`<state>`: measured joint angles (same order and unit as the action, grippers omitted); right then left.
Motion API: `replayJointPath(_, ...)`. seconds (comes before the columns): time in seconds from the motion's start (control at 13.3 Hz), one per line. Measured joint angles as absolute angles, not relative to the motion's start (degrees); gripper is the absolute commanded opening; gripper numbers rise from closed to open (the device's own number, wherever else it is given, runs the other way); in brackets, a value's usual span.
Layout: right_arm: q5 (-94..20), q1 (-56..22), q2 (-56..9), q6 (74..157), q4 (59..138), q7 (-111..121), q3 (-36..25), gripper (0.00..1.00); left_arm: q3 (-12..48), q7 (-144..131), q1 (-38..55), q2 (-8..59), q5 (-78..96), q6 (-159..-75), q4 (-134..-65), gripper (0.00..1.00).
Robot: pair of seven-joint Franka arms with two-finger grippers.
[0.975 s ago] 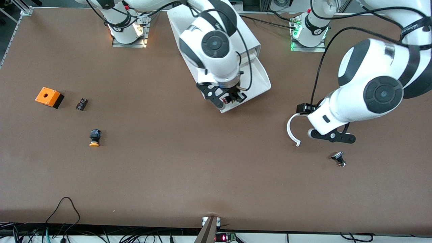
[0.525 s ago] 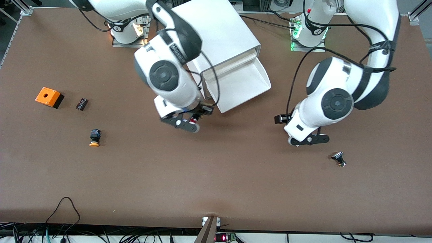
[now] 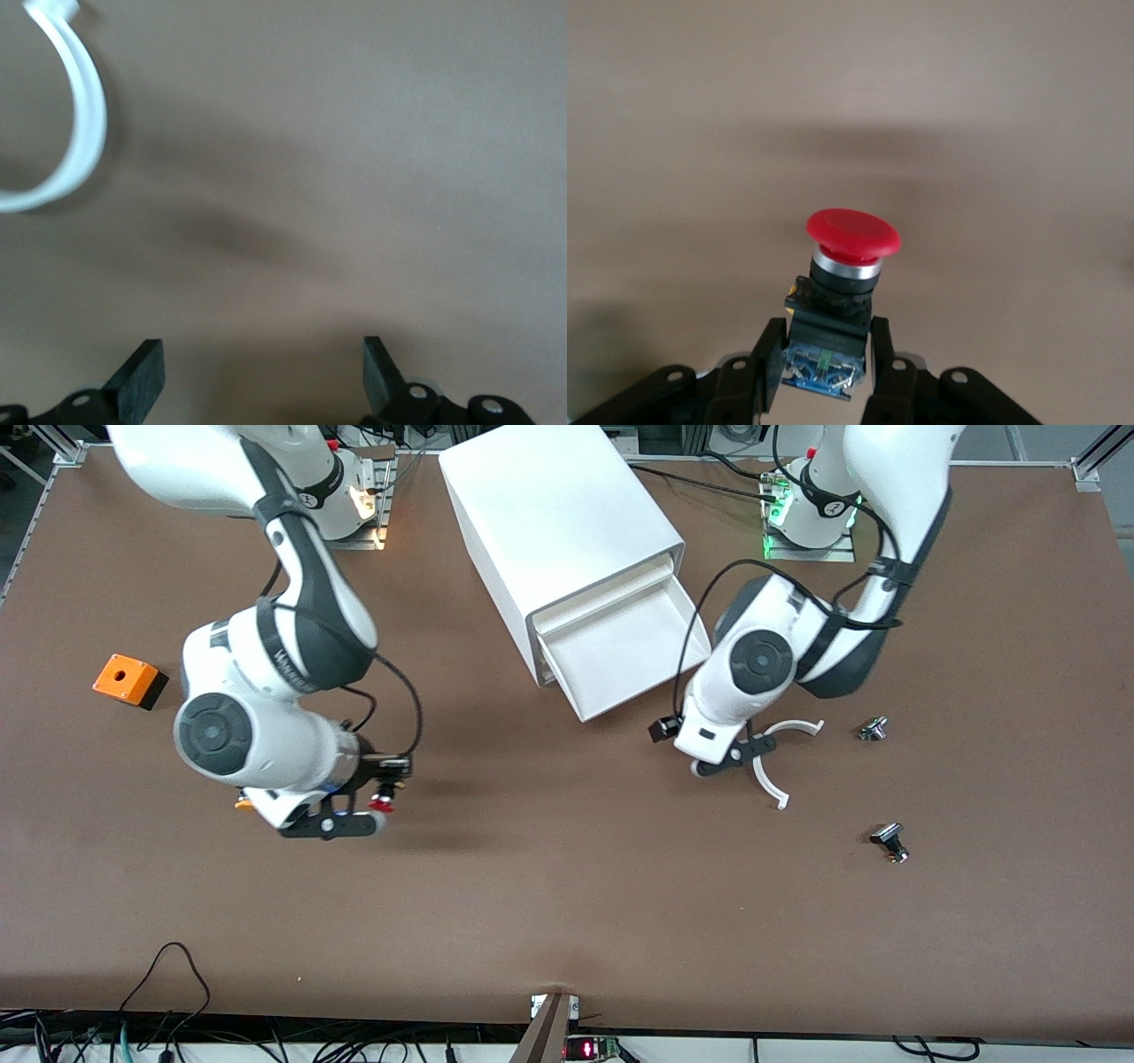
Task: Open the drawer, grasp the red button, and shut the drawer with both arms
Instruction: 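Place the red button by the yellow button while the left gripper closes drawer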
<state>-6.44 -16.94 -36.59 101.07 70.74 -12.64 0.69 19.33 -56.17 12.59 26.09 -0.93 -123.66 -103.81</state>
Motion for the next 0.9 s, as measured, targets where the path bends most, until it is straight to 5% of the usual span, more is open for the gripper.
replayJointPath(0.53, -6.5, -16.7, -31.5, 132.0, 101.7, 10.9, -10.4, 0.0, 22.2, -69.9, 17.8, 22.8, -1.0, -129.5, -111.8, 0.99)
replayJointPath(0.9, -6.5, -16.6, -31.2, 141.7, 110.4, 12.3, -11.8, 0.0, 27.3, -76.0, 18.4, 22.6, -0.9, -129.4, -113.4, 0.99)
